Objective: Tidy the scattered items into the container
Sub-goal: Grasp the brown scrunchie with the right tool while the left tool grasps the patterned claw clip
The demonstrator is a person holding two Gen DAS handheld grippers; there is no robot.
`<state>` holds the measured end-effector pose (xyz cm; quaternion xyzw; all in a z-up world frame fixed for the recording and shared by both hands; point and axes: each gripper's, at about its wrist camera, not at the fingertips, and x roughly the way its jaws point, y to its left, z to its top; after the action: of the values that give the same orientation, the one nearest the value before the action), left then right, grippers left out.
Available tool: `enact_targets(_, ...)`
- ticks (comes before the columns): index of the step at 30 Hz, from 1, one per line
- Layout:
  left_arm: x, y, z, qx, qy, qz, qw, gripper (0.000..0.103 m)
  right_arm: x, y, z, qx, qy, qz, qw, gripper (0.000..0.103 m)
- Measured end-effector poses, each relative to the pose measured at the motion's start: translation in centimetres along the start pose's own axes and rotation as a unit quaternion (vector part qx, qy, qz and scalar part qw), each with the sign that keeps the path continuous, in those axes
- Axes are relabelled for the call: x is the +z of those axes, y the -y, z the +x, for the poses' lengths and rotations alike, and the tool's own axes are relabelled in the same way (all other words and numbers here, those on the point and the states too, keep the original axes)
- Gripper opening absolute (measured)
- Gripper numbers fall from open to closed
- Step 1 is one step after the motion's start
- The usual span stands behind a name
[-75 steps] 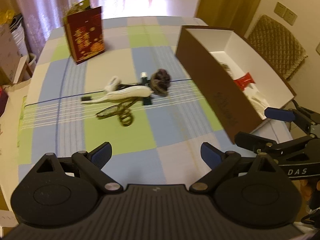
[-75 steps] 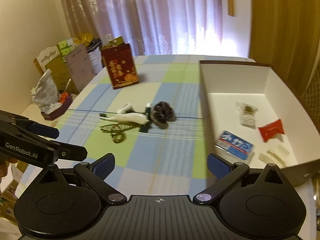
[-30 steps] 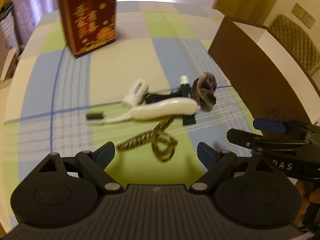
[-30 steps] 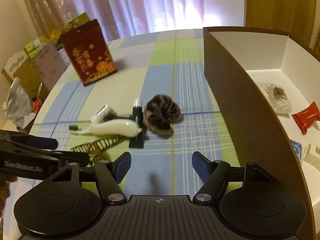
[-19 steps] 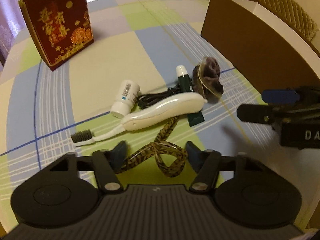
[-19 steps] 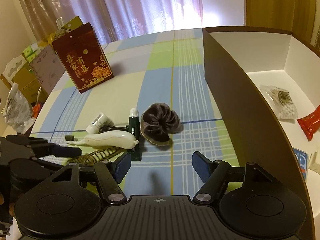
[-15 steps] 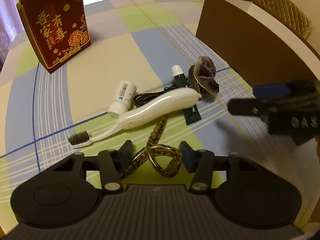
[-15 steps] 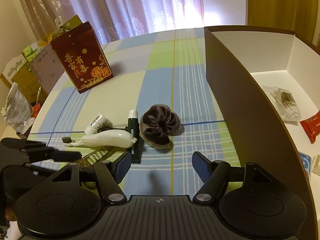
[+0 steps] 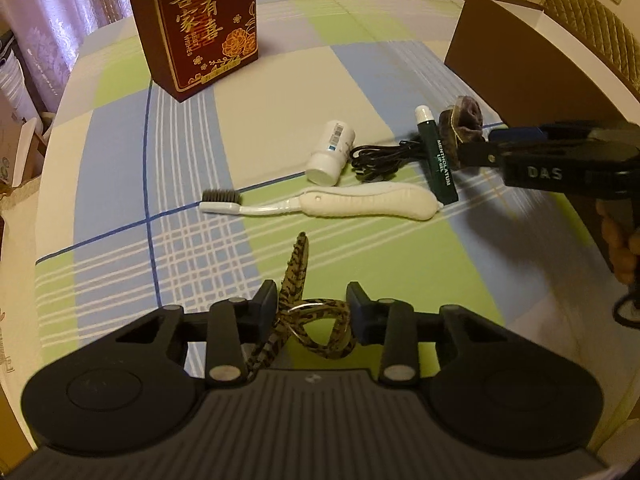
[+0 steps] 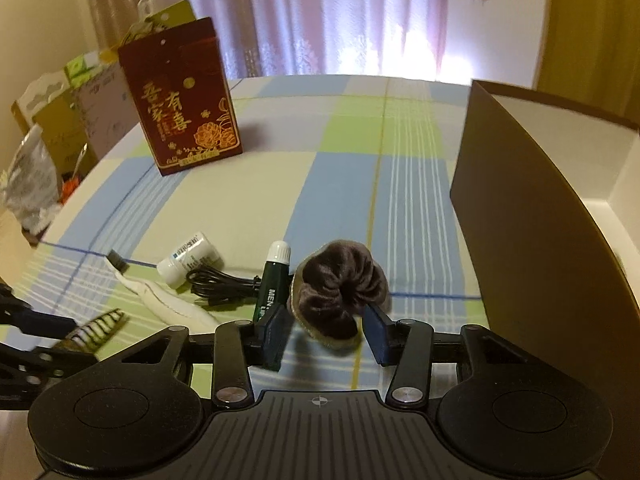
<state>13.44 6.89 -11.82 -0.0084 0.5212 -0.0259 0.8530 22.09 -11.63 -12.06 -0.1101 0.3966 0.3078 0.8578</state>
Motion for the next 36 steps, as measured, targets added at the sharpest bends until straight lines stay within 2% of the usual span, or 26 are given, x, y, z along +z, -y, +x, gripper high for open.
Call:
enact_targets(1,-0.1,0.1,0.0,0.002,0.000,0.000,1.0000,0.032,-0.1,-0.1,0.2,-0.003,-0.007,-0.009,1.000,0.016)
enact_targets(2,-0.2,0.2,-0.1,0.003,0.001,0.001,1.0000,0.032,-0.2,-0.1,0.3,-0.008,-0.012,-0.015,1.000,0.015)
enact_targets(8,-0.7,0.3,-0.7,0.002,-0.008,-0.002,1.0000,0.032,-1.3,0.5,-2.0,-0.002,-0.045,-0.020,0.999,0.015)
enact_targets(16,-3.1,0.9,-2.3,-0.010,-0.029,-0.006,0.9995,0.032,-5.1,0.6,-6.7,0.029,-0.107,-0.025,0.994,0.015)
enact_targets(17,-3.4,0.9,-2.6,-0.012,-0.031,-0.006,0.9994,0.033,-5.5,0.7,-7.1,0.032,-0.108,-0.018,0.993,0.015)
enact_targets(18,-3.5,0.9,-2.8,-0.012,-0.030,-0.008,0.9995,0.039,-5.7,0.8,-7.4,0.036,-0.107,-0.007,0.994,0.018)
enact_targets(19,-3.7,1.0,-3.0,-0.013,-0.028,-0.007,0.9995,0.042,-5.9,0.8,-7.7,0.037,-0.104,0.004,0.994,0.032)
enact_targets(20,-3.8,1.0,-3.2,-0.011,-0.025,-0.004,0.9996,0.047,-6.0,0.9,-8.0,0.034,-0.100,0.013,0.994,0.078)
enact_targets(21,-3.9,1.1,-3.3,-0.010,-0.024,0.000,0.9997,0.052,-6.1,0.9,-8.4,0.035,-0.088,0.021,0.995,0.099)
enact_targets(23,-4.0,1.2,-3.5,-0.007,-0.023,0.008,0.9997,0.055,-6.2,0.8,-8.8,0.046,-0.077,0.032,0.995,0.099)
enact_targets(26,-4.2,1.2,-3.2,-0.005,-0.025,0.012,0.9996,0.054,-6.4,0.7,-8.3,0.039,-0.076,0.048,0.995,0.098)
enact_targets(29,-4.5,1.4,-2.7,-0.006,-0.031,0.016,0.9994,0.043,-6.2,0.7,-7.8,0.036,-0.066,0.067,0.995,0.098)
enact_targets(30,-4.6,1.4,-2.6,-0.005,-0.032,0.018,0.9993,0.041,-6.0,0.6,-7.7,0.037,-0.060,0.067,0.995,0.090)
enact_targets(32,-4.9,1.6,-2.5,-0.002,-0.030,0.024,0.9993,0.040,-5.5,0.0,-7.3,0.039,-0.054,0.058,0.996,0.083)
enact_targets(36,-5.1,1.6,-2.5,0.004,-0.024,0.020,0.9995,0.038,-5.0,-1.6,-6.7,0.037,-0.038,0.019,0.998,0.083)
